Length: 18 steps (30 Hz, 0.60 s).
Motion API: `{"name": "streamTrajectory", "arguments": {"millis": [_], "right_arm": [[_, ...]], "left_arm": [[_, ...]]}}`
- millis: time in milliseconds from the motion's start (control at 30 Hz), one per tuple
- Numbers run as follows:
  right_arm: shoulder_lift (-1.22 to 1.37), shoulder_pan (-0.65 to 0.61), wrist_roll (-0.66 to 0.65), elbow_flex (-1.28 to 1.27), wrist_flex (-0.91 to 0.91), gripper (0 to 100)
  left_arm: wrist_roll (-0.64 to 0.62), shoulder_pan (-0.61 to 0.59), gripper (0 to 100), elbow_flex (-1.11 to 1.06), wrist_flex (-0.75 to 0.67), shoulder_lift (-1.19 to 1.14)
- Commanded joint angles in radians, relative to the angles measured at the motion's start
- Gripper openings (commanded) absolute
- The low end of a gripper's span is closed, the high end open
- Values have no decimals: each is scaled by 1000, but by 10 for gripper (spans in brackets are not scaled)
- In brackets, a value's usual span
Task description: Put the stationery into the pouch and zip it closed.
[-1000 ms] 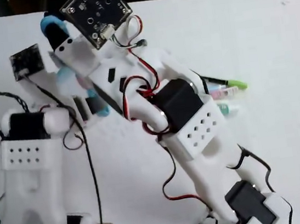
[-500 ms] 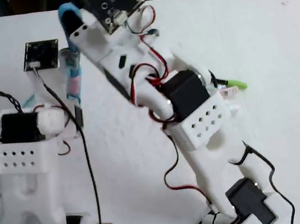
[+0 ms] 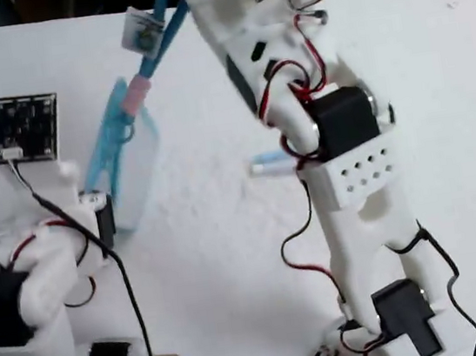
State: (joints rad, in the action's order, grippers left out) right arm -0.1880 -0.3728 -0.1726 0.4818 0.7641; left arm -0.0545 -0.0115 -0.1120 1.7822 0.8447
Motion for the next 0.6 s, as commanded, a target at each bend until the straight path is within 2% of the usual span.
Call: {"name": "streamTrajectory", "arguments": {"millis": [0,133,300,567], "right_arm": [[-12,70,21,35,-15,17],[-12,131,61,37,-8,17],[-13,159,60,44,5,17],[71,286,61,5,24,18]], "left_arm": [[2,-8,24,-2,3,31],[2,-8,24,15,3,71],[2,-8,23,26,3,117],[0,-1,22,118,8,197]]}}
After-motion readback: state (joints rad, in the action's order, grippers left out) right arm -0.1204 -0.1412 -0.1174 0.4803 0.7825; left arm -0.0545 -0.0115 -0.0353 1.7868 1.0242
